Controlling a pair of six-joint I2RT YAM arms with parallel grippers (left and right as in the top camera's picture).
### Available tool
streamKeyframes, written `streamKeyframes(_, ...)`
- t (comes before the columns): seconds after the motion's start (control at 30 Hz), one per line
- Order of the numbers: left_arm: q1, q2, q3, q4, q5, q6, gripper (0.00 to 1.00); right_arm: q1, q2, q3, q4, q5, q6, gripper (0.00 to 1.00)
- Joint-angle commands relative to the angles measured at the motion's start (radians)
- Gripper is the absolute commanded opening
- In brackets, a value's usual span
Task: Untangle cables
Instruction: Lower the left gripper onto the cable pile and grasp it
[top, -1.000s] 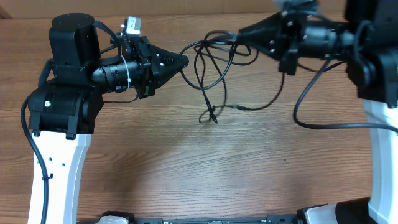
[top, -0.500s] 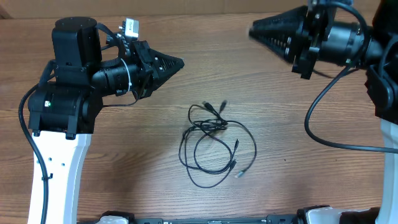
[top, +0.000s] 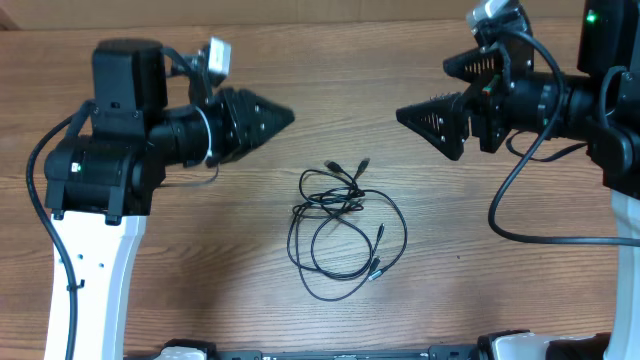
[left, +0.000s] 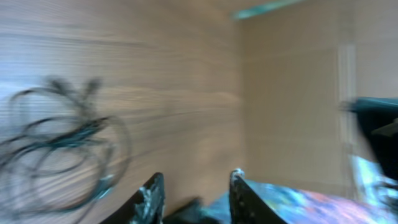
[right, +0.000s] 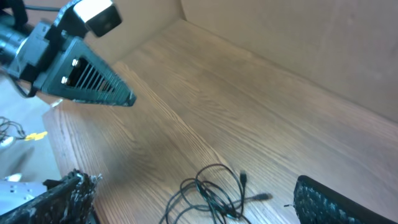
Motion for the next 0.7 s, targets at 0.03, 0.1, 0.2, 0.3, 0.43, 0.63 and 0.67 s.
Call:
streamKeyframes(0.03,-0.054,0.003,-0.013,-0.086,-0.301,0.174,0.4,-0.004,-0.004,0.005,-0.008,0.044,-0.002,1.0)
streamKeyframes(0.1,-0.097,0.003,-0.043,-0.09,-0.376,0.202,0.41,-0.003,-0.004,0.005,-0.007,0.043,0.002,1.0)
streamKeyframes(0.2,-0.185,0.003,-0.12,-0.063,-0.485,0.218,0.43,-0.004,-0.004,0.005,-0.012,0.021,0.002,1.0)
streamKeyframes(0.3,-0.274,0.005,-0.214,-0.005,-0.595,0.24,0.43,-0.003,-0.004,0.005,-0.018,0.018,0.002,1.0)
streamKeyframes(0.43,-0.367,0.007,-0.337,0.076,-0.751,0.274,0.44,-0.004,-0.004,0.005,-0.03,0.018,0.001,1.0)
streamKeyframes(0.63,-0.447,0.018,-0.484,0.194,-0.822,0.355,0.44,-0.004,-0.004,0.005,-0.03,0.018,0.001,1.0)
streamKeyframes(0.67,-0.454,0.02,-0.504,0.215,-0.822,0.371,0.44,-0.004,-0.004,0.005,-0.03,0.018,0.001,1.0)
